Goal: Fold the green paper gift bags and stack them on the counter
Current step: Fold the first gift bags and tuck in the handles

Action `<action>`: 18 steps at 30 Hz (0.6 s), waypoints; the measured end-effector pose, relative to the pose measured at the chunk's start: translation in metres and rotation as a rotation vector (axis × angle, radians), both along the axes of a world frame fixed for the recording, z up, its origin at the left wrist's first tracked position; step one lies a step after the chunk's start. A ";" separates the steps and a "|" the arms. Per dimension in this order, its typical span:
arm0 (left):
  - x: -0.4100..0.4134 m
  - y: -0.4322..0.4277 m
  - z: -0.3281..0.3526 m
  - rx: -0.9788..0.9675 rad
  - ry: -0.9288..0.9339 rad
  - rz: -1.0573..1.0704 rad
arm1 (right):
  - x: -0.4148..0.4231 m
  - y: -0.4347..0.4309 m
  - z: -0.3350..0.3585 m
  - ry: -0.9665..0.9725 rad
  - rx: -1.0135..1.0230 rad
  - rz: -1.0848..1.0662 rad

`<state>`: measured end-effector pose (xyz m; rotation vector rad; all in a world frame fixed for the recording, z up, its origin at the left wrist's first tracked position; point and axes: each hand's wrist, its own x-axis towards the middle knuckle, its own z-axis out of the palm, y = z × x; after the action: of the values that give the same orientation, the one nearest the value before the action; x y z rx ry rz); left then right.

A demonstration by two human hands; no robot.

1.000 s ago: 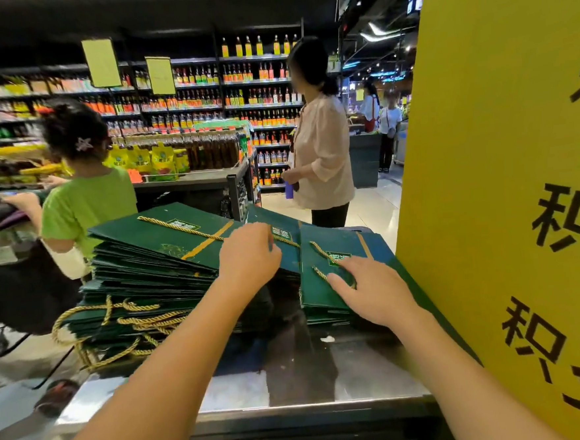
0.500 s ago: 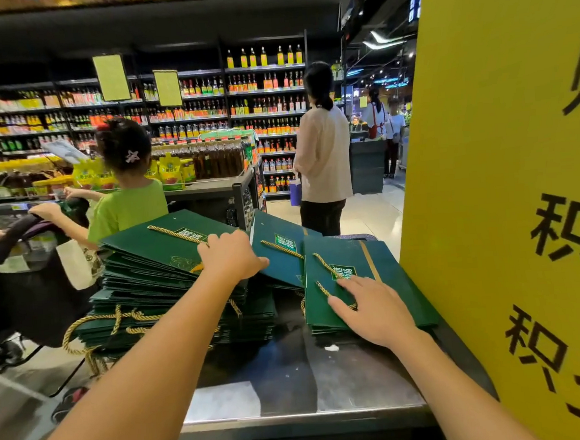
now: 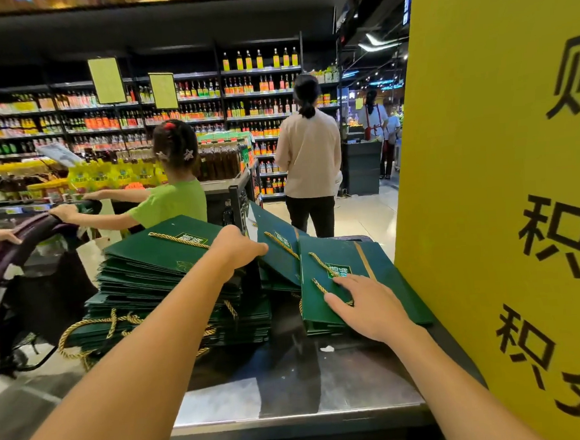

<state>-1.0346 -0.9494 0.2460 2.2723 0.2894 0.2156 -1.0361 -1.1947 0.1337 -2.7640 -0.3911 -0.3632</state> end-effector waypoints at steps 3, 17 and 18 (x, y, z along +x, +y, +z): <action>-0.002 -0.004 0.004 -0.031 -0.057 -0.060 | 0.000 -0.001 0.002 0.004 0.014 0.003; -0.019 -0.007 0.020 -0.383 -0.210 -0.037 | 0.000 -0.011 0.008 0.040 0.135 0.028; -0.020 -0.006 0.021 -0.398 -0.225 -0.024 | -0.001 -0.011 0.009 0.044 0.132 0.028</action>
<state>-1.0546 -0.9555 0.2674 1.8385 0.1689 0.3640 -1.0370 -1.2057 0.1422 -2.6300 -0.3807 -0.3095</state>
